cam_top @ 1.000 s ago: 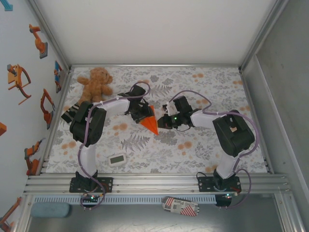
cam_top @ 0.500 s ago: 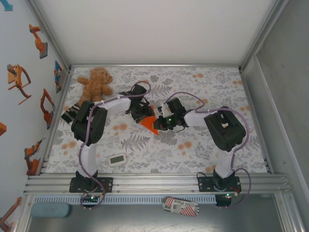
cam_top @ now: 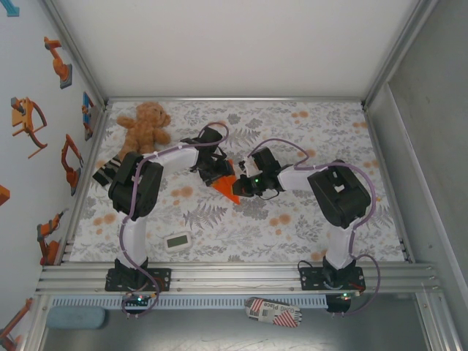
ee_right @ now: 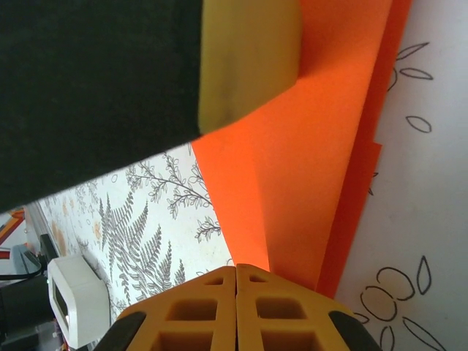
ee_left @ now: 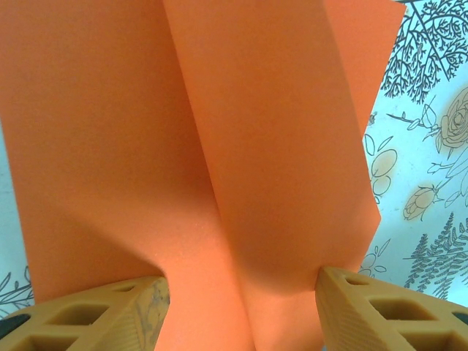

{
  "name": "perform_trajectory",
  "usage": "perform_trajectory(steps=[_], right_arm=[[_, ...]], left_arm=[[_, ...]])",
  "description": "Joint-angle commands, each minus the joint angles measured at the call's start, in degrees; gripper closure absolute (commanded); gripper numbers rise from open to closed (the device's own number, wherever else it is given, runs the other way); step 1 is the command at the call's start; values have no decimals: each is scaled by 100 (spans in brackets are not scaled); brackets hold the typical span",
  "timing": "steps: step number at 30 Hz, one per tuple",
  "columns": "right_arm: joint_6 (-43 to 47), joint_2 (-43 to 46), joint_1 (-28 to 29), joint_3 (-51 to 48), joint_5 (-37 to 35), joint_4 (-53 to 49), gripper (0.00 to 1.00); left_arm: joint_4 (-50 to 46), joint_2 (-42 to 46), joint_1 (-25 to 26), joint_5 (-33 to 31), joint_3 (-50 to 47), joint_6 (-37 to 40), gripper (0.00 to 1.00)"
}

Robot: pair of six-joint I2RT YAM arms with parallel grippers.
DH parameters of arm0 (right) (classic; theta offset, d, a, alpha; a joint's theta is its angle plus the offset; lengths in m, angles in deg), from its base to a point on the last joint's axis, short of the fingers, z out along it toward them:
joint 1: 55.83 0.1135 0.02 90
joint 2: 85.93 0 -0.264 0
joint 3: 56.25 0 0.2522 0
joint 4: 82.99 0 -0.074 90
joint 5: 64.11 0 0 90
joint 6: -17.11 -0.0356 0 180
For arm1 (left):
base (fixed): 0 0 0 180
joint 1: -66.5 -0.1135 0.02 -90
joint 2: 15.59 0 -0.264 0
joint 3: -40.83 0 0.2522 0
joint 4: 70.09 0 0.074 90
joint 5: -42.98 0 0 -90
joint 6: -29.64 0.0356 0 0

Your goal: Fold a paper plane with a square sheet of paper (pick it up from the middle)

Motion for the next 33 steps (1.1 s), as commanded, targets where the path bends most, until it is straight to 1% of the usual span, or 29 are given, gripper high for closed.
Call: perform_trajectory(steps=[1, 15, 26, 30, 33], right_arm=[[122, -143, 29, 126, 24, -118, 93], [165, -250, 29, 176, -11, -241, 93], [199, -351, 28, 215, -58, -354, 93], [331, -381, 28, 250, -209, -637, 93], [485, -382, 28, 310, -398, -984, 94]], left_arm=[[-764, -957, 26, -681, -519, -4, 41], [-764, -949, 20, -672, -520, -22, 43], [-791, -972, 28, -671, -488, -4, 43], [-858, -882, 11, -676, -415, 21, 43], [-903, -583, -31, -664, -212, 102, 43]])
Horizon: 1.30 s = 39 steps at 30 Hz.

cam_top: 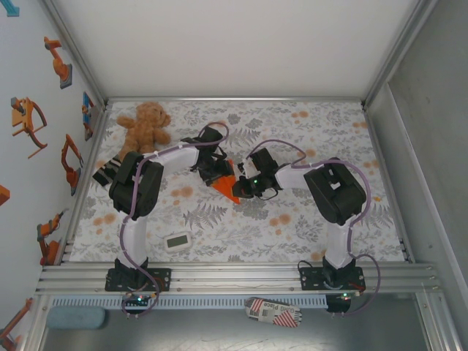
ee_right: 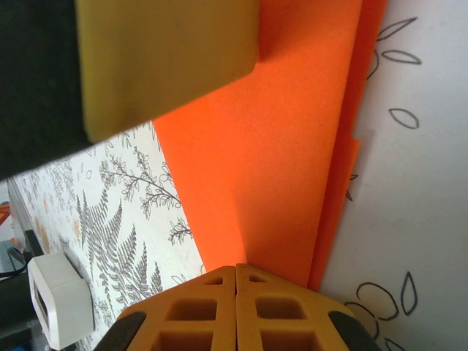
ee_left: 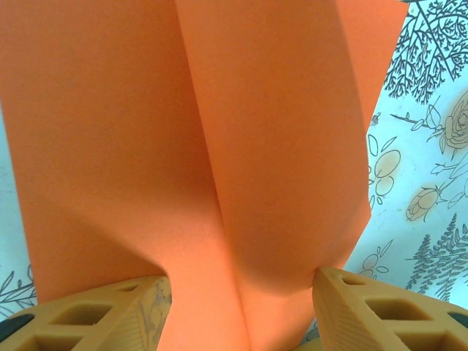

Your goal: Fold a paper plane with a square sheet of paper (pick it up from the middle)

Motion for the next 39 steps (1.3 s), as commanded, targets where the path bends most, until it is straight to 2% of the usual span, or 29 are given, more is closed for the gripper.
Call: perform_trajectory(steps=[1, 4, 10, 13, 17, 23, 28, 39], right_arm=[[328, -138, 28, 123, -441, -775, 94], [527, -205, 28, 251, -624, -1218, 96], [829, -289, 28, 396, -865, -1726, 97], [891, -312, 28, 420, -827, -1784, 97], [962, -331, 32, 487, -819, -1884, 97], [977, -379, 28, 563, -811, -1951, 98], [978, -418, 30, 604, -824, -2002, 99], [980, -461, 34, 619, -860, -2063, 99]], left_arm=[[-768, -458, -43, -650, -232, 128, 43], [-602, 50, -136, -547, 102, 220, 43], [807, 1085, -485, 62, -191, -37, 44], [1704, 1486, -597, 423, -809, -159, 51], [2810, 1604, -539, 1082, -1474, -267, 68], [3603, 1430, -207, 1389, -1949, -423, 84], [3859, 1138, -78, 1439, -2129, -467, 90], [3555, 782, -79, 1272, -2100, -230, 91]])
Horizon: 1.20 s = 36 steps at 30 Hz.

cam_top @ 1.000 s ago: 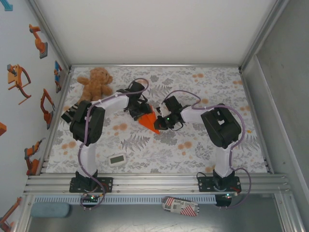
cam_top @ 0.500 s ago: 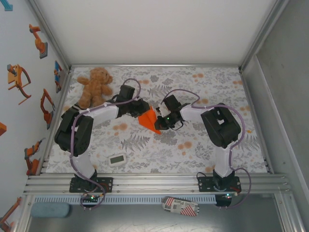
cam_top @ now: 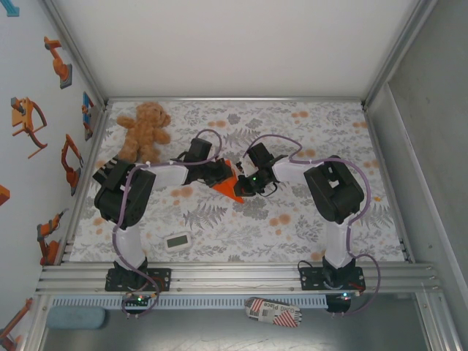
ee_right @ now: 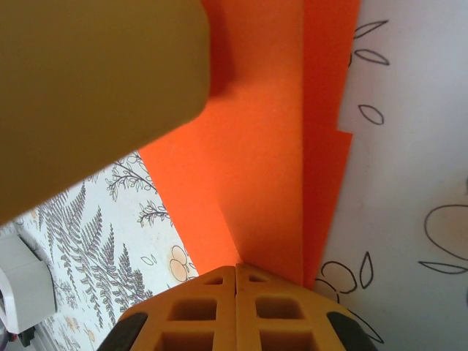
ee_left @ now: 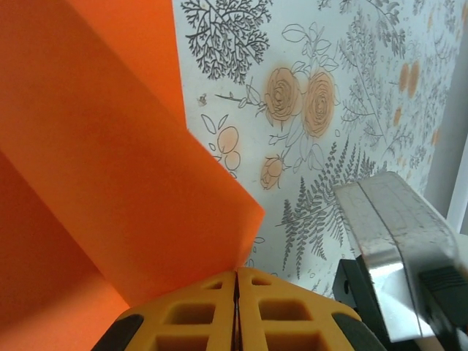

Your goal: Fold a paper plane with a square sheet of paper (pick it up from the middle)

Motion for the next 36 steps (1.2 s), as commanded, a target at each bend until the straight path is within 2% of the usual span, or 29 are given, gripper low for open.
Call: perform_trajectory(steps=[1, 36], right_arm=[[117, -335, 24, -96, -475, -601, 99], [98, -411, 27, -185, -563, -693, 100]], left_arm=[[-181, -118, -10, -106, 43, 227, 91], [-736, -411, -447, -541, 140, 643, 91]])
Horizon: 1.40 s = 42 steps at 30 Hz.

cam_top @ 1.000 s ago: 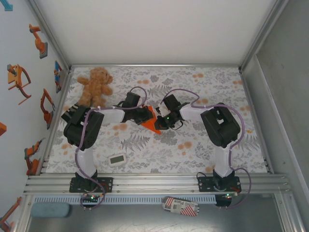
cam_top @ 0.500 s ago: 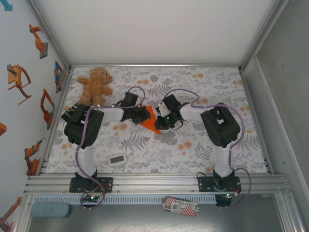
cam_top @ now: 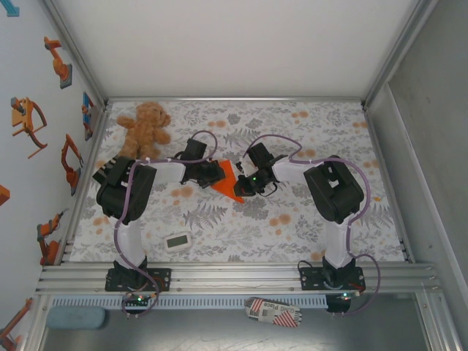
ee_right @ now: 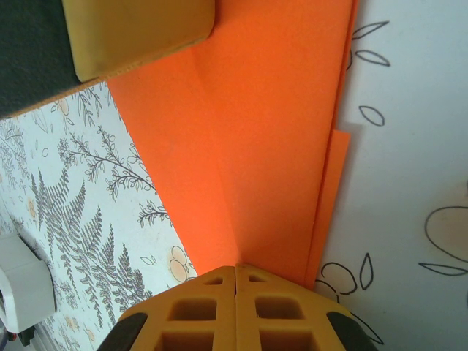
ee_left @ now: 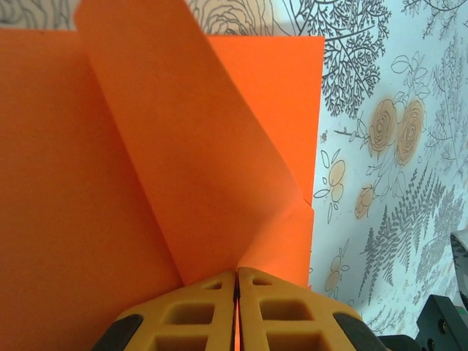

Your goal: Fold a paper plane with a square sheet of paper (pick it up from the middle)

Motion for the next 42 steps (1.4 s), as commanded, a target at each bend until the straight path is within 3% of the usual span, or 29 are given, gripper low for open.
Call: perform_trajectory(steps=[1, 18, 34, 42], right_arm=[[79, -389, 32, -194, -568, -683, 100], [100, -421, 32, -234, -607, -734, 100], [245, -553, 32, -136, -696, -946, 100], [250, -542, 32, -69, -679, -972, 100]], left_arm=[[-322, -142, -108, -320, 53, 200, 91], [-760, -431, -592, -525, 197, 697, 91], [-1645, -676, -1494, -594, 1286, 1194, 90], [-1821, 72, -1397, -489, 1552, 1053, 89]])
